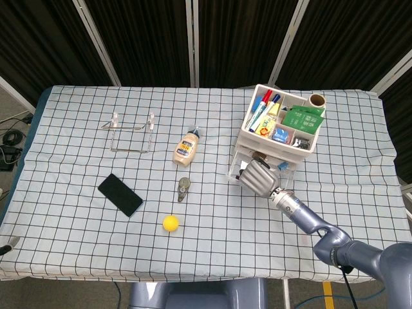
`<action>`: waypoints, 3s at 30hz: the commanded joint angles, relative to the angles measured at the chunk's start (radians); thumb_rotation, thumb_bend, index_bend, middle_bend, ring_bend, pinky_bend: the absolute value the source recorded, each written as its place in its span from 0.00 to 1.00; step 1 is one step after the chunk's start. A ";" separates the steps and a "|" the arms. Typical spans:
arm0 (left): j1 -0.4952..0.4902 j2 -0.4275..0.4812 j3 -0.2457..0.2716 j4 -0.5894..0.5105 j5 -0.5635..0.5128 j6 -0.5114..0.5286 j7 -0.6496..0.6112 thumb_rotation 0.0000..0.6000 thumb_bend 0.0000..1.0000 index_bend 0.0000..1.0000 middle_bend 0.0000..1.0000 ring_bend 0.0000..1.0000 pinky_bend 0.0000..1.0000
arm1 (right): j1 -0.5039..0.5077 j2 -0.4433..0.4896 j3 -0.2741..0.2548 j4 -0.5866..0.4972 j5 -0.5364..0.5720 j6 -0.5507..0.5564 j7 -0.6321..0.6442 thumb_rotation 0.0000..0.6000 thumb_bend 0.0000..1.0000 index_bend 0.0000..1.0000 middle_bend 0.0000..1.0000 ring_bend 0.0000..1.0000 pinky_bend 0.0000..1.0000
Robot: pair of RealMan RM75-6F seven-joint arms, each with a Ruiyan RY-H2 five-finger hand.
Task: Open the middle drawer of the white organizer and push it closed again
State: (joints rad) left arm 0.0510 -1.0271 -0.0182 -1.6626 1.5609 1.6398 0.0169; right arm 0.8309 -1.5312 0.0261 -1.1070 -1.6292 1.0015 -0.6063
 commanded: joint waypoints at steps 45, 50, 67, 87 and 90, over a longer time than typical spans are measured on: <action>0.039 0.011 0.031 0.007 0.106 0.094 -0.042 1.00 0.10 0.00 0.00 0.00 0.00 | -0.309 0.434 0.035 -0.383 0.032 0.364 -0.021 1.00 0.22 0.65 1.00 1.00 0.78; 0.041 0.008 0.036 0.006 0.123 0.102 -0.032 1.00 0.10 0.00 0.00 0.00 0.00 | -0.359 0.407 0.011 -0.287 0.043 0.378 0.072 1.00 0.22 0.64 1.00 1.00 0.77; 0.034 0.003 0.037 0.002 0.115 0.077 -0.012 1.00 0.10 0.00 0.00 0.00 0.00 | -0.442 0.279 -0.014 0.005 0.086 0.356 0.289 1.00 0.15 0.58 1.00 1.00 0.77; 0.031 0.000 0.035 0.002 0.106 0.068 -0.007 1.00 0.10 0.00 0.00 0.00 0.00 | -0.527 0.181 0.034 0.168 0.106 0.485 0.502 1.00 0.08 0.45 0.97 0.91 0.68; 0.028 -0.004 0.034 0.004 0.102 0.060 -0.001 1.00 0.10 0.00 0.00 0.00 0.00 | -0.560 0.173 0.064 0.136 0.130 0.544 0.619 1.00 0.07 0.43 0.86 0.82 0.57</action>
State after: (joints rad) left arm 0.0796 -1.0304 0.0161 -1.6595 1.6637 1.7008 0.0144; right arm 0.2988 -1.3489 0.0649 -0.9487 -1.5180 1.4996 -0.0691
